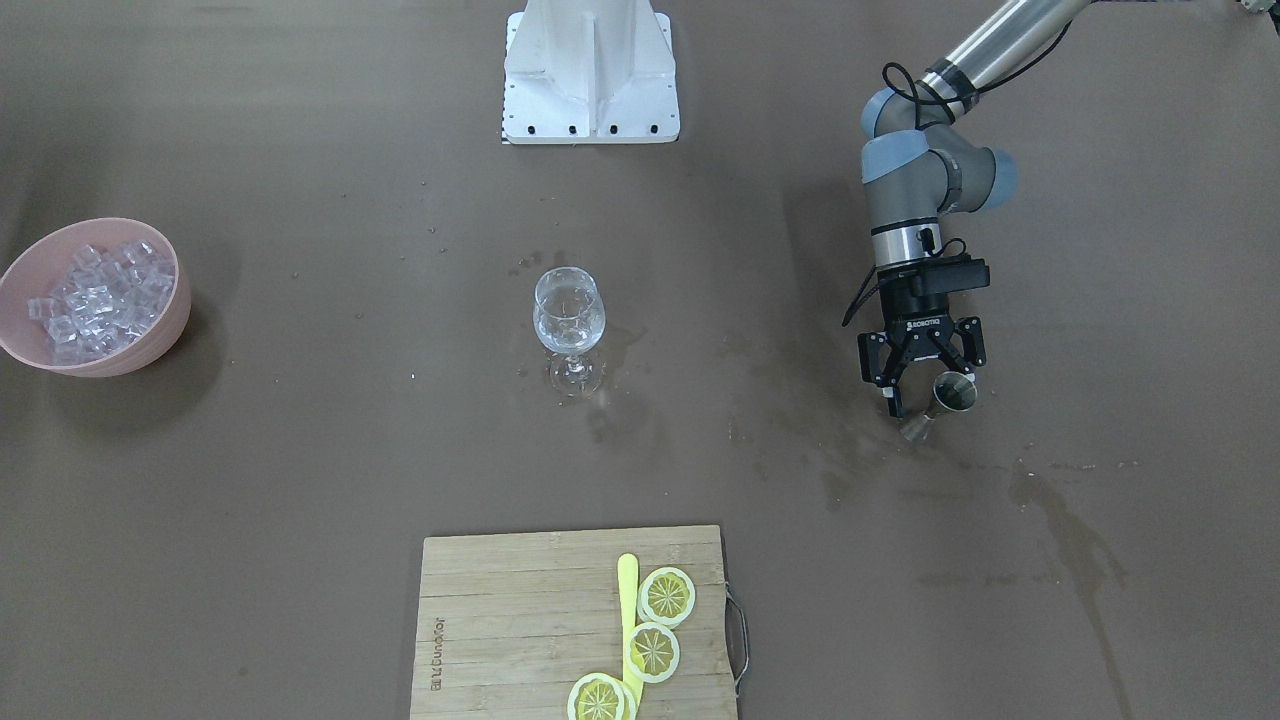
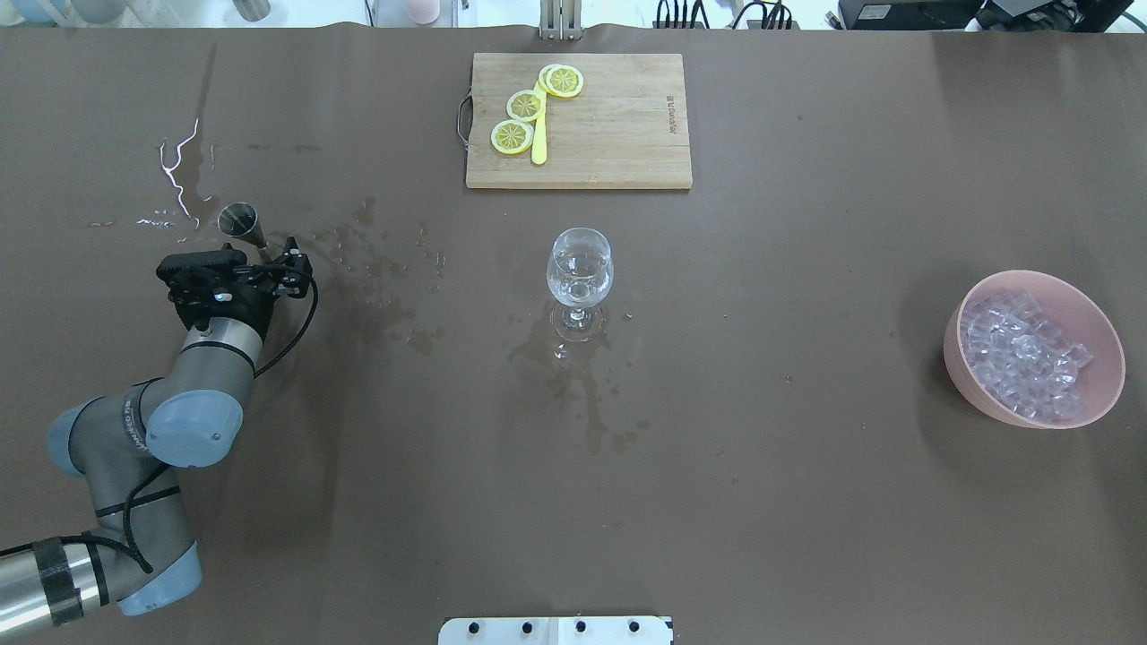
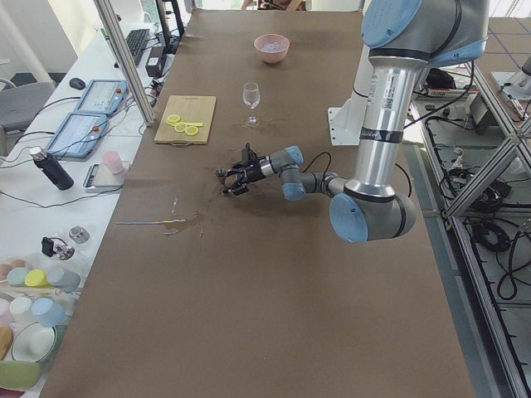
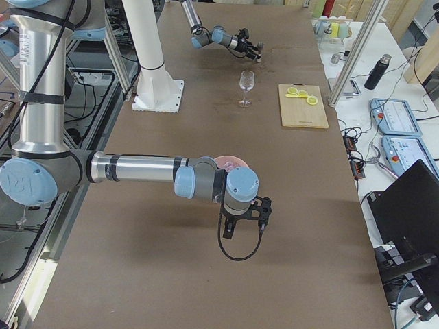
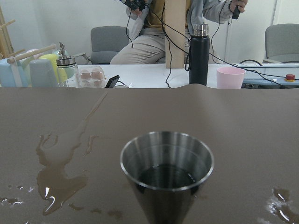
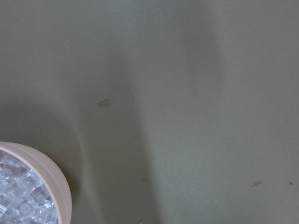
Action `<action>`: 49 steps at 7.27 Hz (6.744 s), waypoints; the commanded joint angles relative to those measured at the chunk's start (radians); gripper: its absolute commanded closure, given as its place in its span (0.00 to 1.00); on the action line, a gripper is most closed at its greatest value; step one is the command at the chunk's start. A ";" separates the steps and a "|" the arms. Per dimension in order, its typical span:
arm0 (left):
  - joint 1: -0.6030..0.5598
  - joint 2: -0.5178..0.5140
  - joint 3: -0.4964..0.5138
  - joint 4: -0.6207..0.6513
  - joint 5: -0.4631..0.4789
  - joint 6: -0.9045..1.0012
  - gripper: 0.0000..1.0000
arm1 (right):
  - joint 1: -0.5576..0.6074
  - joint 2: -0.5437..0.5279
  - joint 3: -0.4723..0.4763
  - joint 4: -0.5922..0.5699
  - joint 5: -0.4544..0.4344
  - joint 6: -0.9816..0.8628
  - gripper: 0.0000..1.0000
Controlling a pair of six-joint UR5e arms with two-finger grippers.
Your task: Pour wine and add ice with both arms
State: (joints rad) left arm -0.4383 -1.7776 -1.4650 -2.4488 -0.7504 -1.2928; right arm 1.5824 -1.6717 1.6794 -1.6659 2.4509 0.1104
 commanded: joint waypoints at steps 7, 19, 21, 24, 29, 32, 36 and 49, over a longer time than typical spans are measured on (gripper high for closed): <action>-0.004 -0.002 -0.003 0.001 -0.001 0.036 0.28 | -0.002 0.007 -0.014 0.002 -0.003 -0.002 0.00; -0.050 -0.057 0.060 0.004 -0.012 0.055 0.28 | -0.005 0.010 -0.023 0.002 -0.003 0.000 0.00; -0.047 -0.056 0.058 0.002 -0.013 0.055 0.28 | -0.005 0.010 -0.023 0.002 -0.001 0.000 0.00; -0.037 -0.043 0.061 -0.032 -0.013 0.055 0.28 | -0.007 0.010 -0.023 0.002 -0.001 0.000 0.00; -0.037 -0.042 0.061 -0.047 -0.012 0.055 0.37 | -0.007 0.012 -0.023 0.002 -0.001 0.000 0.00; -0.037 -0.040 0.052 -0.052 -0.010 0.056 0.82 | -0.013 0.012 -0.023 0.002 -0.001 0.000 0.00; -0.051 0.006 -0.134 -0.053 -0.013 0.171 1.00 | -0.013 0.013 -0.033 0.002 -0.001 -0.002 0.00; -0.048 -0.193 -0.429 0.231 -0.219 0.648 1.00 | -0.030 0.021 -0.060 0.002 0.013 0.003 0.00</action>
State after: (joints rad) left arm -0.4910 -1.9556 -1.8901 -2.2508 -0.9698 -0.6447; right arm 1.5538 -1.6511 1.6178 -1.6631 2.4647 0.1134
